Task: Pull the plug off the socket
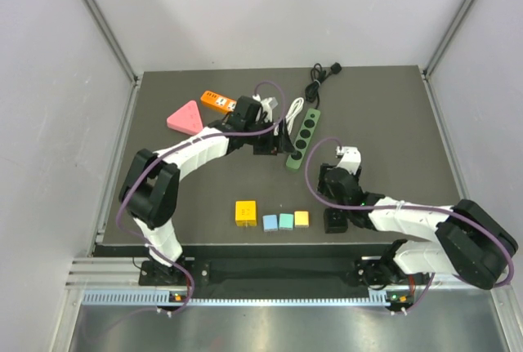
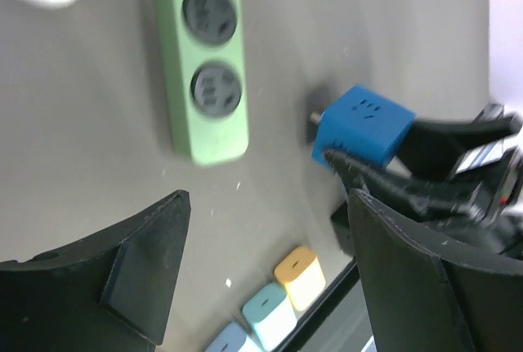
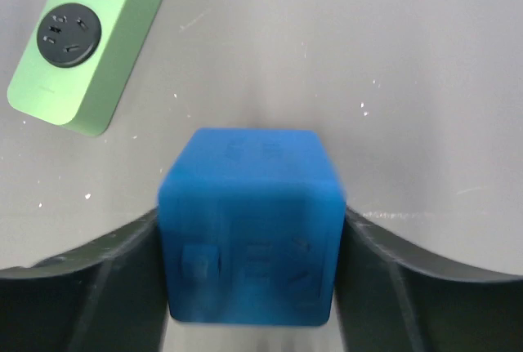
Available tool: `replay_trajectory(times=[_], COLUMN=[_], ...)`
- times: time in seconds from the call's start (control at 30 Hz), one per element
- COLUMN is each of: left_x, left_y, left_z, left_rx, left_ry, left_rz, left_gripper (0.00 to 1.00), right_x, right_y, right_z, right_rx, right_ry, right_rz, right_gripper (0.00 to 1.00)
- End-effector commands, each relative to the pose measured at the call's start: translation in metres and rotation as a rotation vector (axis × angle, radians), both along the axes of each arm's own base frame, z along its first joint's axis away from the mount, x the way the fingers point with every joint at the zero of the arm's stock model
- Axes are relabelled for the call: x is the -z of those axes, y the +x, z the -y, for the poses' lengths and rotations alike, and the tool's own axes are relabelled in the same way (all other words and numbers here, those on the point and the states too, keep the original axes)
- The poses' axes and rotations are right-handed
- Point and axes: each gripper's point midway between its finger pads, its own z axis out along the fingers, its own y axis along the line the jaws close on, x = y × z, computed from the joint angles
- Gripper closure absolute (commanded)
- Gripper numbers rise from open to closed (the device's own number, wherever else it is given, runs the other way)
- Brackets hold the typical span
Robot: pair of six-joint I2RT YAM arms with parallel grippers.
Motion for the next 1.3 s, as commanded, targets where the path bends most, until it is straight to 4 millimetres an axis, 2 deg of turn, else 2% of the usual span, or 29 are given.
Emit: replay_trajectory(times=[0.0,0.03,0.1,0.17,0.2,0.27,0.5,0.63,0.67,0.7,0.73,0.8,0.83,0.87,0.9,0.97,1.0,1.03,1.07,1.1,1.13,1.17,1.2,1.23,1.27], left_x=[-0.031,-0.022,-0.025,-0.017,-0.017,-0.011,-0.01,-0.013,-0.008,-0.017,-0.01,-0.019,-0.011,-0.021,-0.022,-0.01,-0.022,-0.015,-0.032,-0.033,-0.015,-0.036,-0.036,-0.017,-0.036], left_y=[-0.008,-0.015,-0.02,-0.028,-0.031,-0.036,-0.047,-0.051,-0.055,-0.055,-0.06,-0.062,-0.065,-0.067,-0.069,-0.074,-0.077,-0.081,-0.08,-0.083,-0.095,-0.096,-0.101,-0.11,-0.114], left_z=[-0.006,-0.009,-0.013,-0.017,-0.019,-0.022,-0.031,-0.035,-0.038,-0.038,-0.042,-0.048,-0.055,-0.058,-0.062,-0.078,-0.085,-0.093,-0.103,-0.109,-0.118,-0.126,-0.13,-0.137,-0.142], left_rx=[-0.002,0.001,-0.001,-0.001,0.0,-0.001,-0.01,-0.018,-0.023,-0.028,-0.038,-0.059,-0.086,-0.099,-0.112,-0.171,-0.201,-0.229,-0.29,-0.325,-0.345,-0.393,-0.414,-0.448,-0.478], left_ry=[-0.062,-0.056,-0.063,-0.055,-0.057,-0.05,-0.043,-0.054,-0.051,-0.071,-0.064,-0.081,-0.063,-0.079,-0.08,-0.044,-0.06,-0.06,-0.086,-0.107,-0.102,-0.172,-0.202,-0.224,-0.308], left_rz=[0.082,0.059,0.066,0.049,0.05,0.036,0.042,0.057,0.053,0.087,0.081,0.122,0.122,0.155,0.169,0.182,0.221,0.235,0.305,0.311,0.295,0.373,0.383,0.34,0.396], left_gripper=[0.18,0.18,0.18,0.18,0.18,0.18,0.18,0.18,0.18,0.18,0.18,0.18,0.18,0.17,0.17,0.16,0.15,0.15,0.14,0.13,0.13,0.12,0.11,0.11,0.11], right_x=[-0.01,-0.015,-0.018,-0.023,-0.033,-0.035,-0.067,-0.078,-0.08,-0.084,-0.088,-0.092,-0.096,-0.098,-0.098,-0.104,-0.099,-0.101,-0.111,-0.096,-0.114,-0.112,-0.098,-0.122,-0.105], right_y=[-0.001,-0.001,-0.002,0.0,0.004,0.002,0.005,0.004,0.003,0.002,0.001,-0.002,-0.004,-0.005,-0.007,-0.012,-0.015,-0.015,-0.018,-0.024,-0.026,-0.03,-0.036,-0.039,-0.045], right_z=[-0.012,-0.014,-0.014,-0.015,-0.019,-0.017,-0.03,-0.037,-0.037,-0.037,-0.039,-0.039,-0.041,-0.042,-0.041,-0.042,-0.04,-0.04,-0.041,-0.036,-0.036,-0.032,-0.026,-0.022,-0.015], right_rx=[-0.004,-0.004,-0.008,-0.011,-0.013,-0.014,-0.051,-0.08,-0.079,-0.082,-0.092,-0.1,-0.113,-0.12,-0.12,-0.126,-0.118,-0.118,-0.133,-0.139,-0.143,-0.141,-0.136,-0.138,-0.132], right_ry=[0.06,0.077,0.072,0.059,0.064,0.041,0.091,0.101,0.103,0.105,0.119,0.133,0.153,0.164,0.181,0.23,0.245,0.269,0.311,0.315,0.393,0.42,0.444,0.535,0.545], right_rz=[0.009,0.014,0.002,-0.005,0.007,-0.012,-0.008,-0.029,-0.033,-0.036,-0.034,-0.038,-0.034,-0.032,-0.032,-0.014,-0.019,-0.002,0.039,0.031,0.104,0.122,0.134,0.229,0.227], right_gripper=[0.3,0.22,0.15,0.09,0.09,0.06,0.02,0.0,0.0,0.0,0.0,0.0,0.0,0.0,0.0,0.0,0.0,0.0,0.0,0.0,0.0,0.0,0.0,0.0,0.0])
